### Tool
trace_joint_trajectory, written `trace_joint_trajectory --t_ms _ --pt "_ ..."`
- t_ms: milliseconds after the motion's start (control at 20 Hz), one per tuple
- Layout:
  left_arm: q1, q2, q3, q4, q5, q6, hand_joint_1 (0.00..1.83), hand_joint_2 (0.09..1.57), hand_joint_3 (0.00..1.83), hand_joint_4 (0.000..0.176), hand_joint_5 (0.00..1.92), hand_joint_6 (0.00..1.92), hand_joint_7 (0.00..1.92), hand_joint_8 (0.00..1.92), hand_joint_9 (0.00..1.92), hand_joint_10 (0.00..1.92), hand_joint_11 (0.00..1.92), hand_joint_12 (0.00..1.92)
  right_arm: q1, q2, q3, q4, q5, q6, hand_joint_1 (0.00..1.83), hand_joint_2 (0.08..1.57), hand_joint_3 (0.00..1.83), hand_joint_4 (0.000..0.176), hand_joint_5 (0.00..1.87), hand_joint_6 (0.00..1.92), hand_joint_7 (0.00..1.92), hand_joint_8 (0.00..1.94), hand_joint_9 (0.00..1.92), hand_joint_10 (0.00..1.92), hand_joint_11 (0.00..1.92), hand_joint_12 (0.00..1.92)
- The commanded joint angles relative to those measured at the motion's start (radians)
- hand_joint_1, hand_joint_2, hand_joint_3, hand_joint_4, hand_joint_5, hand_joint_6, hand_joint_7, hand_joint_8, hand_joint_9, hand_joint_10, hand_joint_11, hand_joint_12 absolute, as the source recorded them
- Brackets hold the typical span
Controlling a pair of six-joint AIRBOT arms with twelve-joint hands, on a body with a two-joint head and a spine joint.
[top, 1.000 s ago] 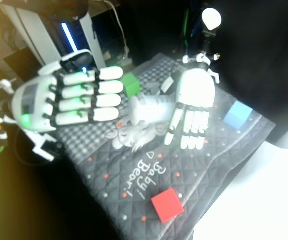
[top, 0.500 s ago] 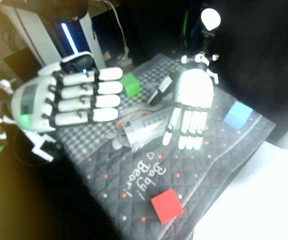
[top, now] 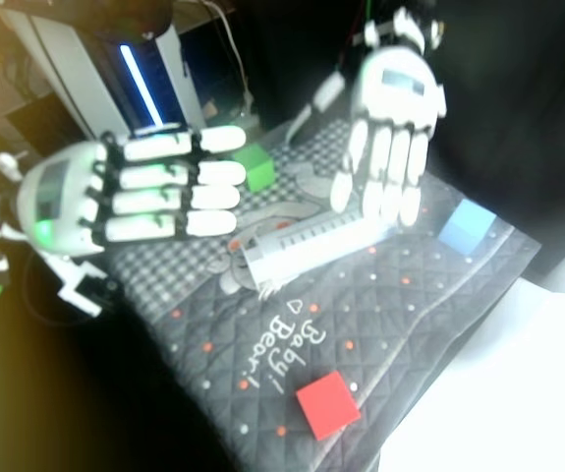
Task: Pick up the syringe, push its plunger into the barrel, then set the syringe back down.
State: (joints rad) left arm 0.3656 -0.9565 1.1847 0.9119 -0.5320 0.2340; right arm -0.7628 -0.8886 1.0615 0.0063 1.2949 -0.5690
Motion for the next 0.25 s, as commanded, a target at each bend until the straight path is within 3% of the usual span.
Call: trace_joint_trajectory --t_ms 0,50,100,200 --pt "-0.013 0.022 -0.008 -0.068 -0.119 0.008 0.55 0.87 0.02 0.028 0.00 0.00 0.00 0.00 0.00 0.00 0.00 0.00 0.013 0.006 -0.004 0.016 0.131 0.003 0.00 1.11 0.00 0.098 0.12 0.01 0.01 0.00 0.00 0.00 0.01 0.00" --pt "-0.013 0.044 -0.023 -0.091 -0.143 0.019 0.49 0.88 0.02 0.087 0.00 0.00 0.00 0.00 0.00 0.00 0.00 0.00 0.013 0.006 -0.006 0.016 0.133 0.003 0.00 1.01 0.00 0.091 0.14 0.00 0.03 0.00 0.00 0.00 0.03 0.01" --pt "-0.013 0.067 -0.040 -0.133 -0.165 0.053 0.53 0.90 0.02 0.018 0.00 0.00 0.00 0.00 0.00 0.00 0.00 0.00 0.013 0.006 -0.009 0.017 0.137 0.003 0.00 1.00 0.00 0.068 0.11 0.00 0.01 0.00 0.00 0.00 0.02 0.01" --pt "-0.008 0.100 -0.066 -0.235 -0.211 0.160 0.53 0.90 0.02 0.028 0.00 0.00 0.00 0.00 0.00 0.00 0.00 0.00 0.013 0.006 -0.015 0.017 0.142 0.002 0.00 0.97 0.00 0.063 0.10 0.00 0.00 0.00 0.00 0.00 0.02 0.01"
